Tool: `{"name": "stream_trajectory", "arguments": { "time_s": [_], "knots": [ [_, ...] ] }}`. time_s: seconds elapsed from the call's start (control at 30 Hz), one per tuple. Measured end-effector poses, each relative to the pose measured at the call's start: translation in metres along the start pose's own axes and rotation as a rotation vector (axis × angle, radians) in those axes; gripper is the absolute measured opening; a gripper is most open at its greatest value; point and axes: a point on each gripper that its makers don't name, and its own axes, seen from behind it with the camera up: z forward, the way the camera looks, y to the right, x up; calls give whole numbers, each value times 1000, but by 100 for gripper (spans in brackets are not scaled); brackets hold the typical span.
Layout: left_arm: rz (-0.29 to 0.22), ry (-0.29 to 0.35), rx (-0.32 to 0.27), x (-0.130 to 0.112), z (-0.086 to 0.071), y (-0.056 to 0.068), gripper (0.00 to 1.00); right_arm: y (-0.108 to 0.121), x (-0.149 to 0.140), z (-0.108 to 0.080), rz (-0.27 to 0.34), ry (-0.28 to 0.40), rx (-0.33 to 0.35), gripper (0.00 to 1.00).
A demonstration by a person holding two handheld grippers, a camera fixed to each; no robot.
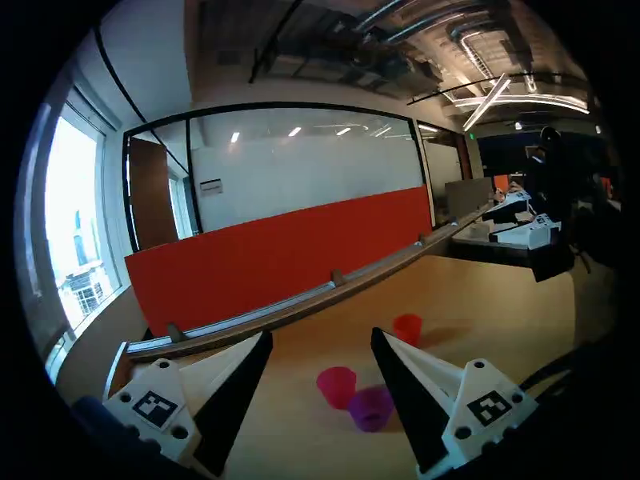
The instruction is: Pour water
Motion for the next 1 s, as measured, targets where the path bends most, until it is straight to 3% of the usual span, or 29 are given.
{"name": "stream_trajectory", "arguments": {
  "time_s": [0.4,0.7,1.0],
  "knots": [
    [37,-46,-58,-8,7,16,91,-7,-4,2,-29,-43,79,100],
    [22,-74,-140,-16,11,35,91,-18,-11,1,-64,-83,161,100],
    [61,-111,-223,-24,12,57,91,-32,-22,0,-67,-148,245,100]
  ]
}}
